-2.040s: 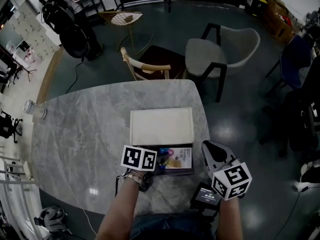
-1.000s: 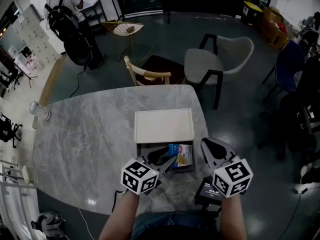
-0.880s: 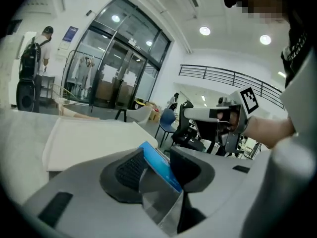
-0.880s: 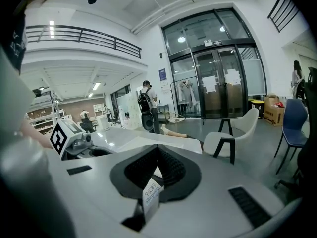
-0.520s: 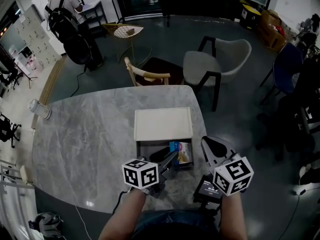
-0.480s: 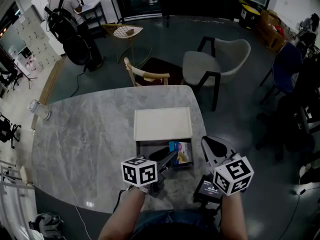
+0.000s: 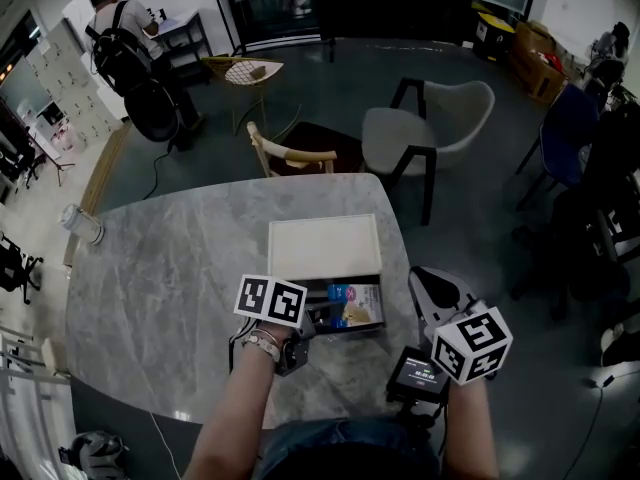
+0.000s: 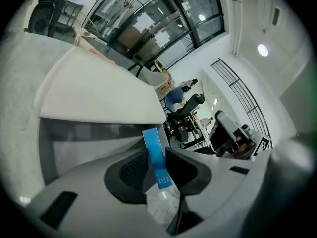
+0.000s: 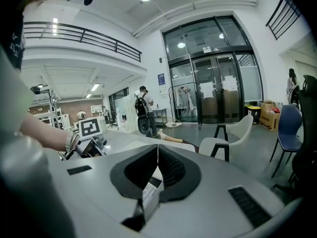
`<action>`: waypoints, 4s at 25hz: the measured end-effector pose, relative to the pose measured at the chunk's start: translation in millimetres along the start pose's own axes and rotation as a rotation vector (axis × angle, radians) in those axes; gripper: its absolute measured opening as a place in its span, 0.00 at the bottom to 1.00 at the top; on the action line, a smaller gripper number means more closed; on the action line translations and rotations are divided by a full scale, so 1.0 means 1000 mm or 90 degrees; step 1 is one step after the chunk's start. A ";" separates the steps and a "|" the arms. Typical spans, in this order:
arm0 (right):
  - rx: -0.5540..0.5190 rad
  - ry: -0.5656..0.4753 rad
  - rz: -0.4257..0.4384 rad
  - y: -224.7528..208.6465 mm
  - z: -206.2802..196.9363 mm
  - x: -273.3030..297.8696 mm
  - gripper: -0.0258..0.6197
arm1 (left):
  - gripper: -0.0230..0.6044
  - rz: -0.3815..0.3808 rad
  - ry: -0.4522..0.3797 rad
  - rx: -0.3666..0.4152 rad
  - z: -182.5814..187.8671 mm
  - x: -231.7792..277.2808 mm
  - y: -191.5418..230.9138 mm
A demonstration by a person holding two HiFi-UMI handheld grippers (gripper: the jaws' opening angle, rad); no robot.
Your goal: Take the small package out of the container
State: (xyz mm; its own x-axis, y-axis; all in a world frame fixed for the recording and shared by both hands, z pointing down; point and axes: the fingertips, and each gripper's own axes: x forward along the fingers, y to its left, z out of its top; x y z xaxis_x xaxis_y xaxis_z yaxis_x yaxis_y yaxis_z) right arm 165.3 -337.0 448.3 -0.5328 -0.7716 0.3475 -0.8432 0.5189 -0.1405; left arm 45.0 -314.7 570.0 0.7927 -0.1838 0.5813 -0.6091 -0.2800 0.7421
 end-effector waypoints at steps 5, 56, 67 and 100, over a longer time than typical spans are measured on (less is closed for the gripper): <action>-0.004 -0.004 0.005 0.005 0.003 0.000 0.08 | 0.21 0.036 0.040 -0.001 -0.009 -0.002 0.008; -0.138 -0.055 0.025 0.079 0.089 -0.045 0.08 | 0.17 -0.028 -0.403 0.081 0.020 -0.230 -0.064; -0.076 -0.107 0.017 0.069 0.093 -0.043 0.08 | 0.17 -0.060 -0.455 0.170 0.048 -0.245 -0.096; -0.190 -0.160 -0.005 0.076 0.142 -0.025 0.08 | 0.17 0.280 -0.647 0.556 0.092 -0.264 -0.125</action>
State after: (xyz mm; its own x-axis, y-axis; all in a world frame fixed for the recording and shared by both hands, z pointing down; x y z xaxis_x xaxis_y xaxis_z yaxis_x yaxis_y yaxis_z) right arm 104.0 -330.2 297.2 -0.5590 -0.8227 0.1037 -0.8090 0.5685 0.1493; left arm -85.1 -318.2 292.9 0.4456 -0.8931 -0.0618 -0.8934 -0.4392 -0.0948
